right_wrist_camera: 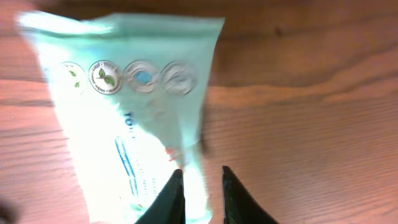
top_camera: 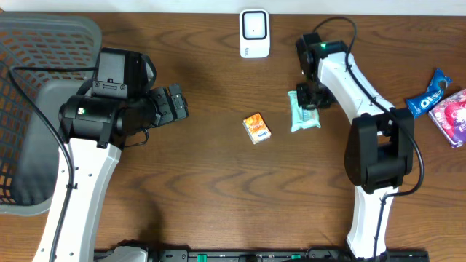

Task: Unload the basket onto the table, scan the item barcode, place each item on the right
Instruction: 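Regrasp the green tissue pack with the right gripper and lift it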

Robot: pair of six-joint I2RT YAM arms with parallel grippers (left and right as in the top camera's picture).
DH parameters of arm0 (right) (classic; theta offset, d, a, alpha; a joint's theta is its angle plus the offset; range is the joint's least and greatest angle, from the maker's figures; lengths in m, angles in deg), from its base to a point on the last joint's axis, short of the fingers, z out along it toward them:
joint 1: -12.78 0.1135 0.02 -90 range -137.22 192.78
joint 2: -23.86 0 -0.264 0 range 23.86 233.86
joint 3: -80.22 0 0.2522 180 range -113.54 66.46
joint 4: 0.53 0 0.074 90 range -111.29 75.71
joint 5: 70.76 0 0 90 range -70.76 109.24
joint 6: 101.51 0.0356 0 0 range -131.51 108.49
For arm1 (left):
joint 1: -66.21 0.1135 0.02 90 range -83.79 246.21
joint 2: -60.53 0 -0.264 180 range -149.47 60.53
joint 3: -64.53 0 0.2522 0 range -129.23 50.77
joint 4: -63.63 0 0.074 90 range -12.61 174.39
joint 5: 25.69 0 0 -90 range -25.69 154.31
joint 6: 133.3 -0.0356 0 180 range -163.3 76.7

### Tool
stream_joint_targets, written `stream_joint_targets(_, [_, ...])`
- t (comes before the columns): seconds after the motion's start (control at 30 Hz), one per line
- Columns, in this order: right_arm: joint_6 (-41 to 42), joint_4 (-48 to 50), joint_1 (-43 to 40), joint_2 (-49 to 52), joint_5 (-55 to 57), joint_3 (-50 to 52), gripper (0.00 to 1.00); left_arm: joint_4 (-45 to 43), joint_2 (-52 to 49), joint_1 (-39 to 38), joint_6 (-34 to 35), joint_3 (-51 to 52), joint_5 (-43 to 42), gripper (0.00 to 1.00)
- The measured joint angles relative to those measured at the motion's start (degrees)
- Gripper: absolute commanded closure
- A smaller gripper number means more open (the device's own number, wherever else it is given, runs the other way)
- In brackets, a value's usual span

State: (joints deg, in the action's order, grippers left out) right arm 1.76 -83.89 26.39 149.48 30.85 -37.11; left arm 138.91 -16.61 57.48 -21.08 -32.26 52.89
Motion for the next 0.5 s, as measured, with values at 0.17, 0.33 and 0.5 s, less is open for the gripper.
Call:
stream_joint_targets(0.17, [0.2,-1.1,2.6,-1.2,-0.9,-4.1,0.57,0.0,0.0,0.0,0.0,0.0,0.0,0.02])
stream_joint_targets(0.33, [0.3,0.1,5.9,-1.5,-1.0,-4.0,0.55,0.0,0.0,0.0,0.0,0.0,0.0,0.02])
stream_joint_targets(0.5, [0.7,2.9,8.1,-1.5,2.3,-1.0,0.54,0.0,0.0,0.0,0.0,0.0,0.0,0.02])
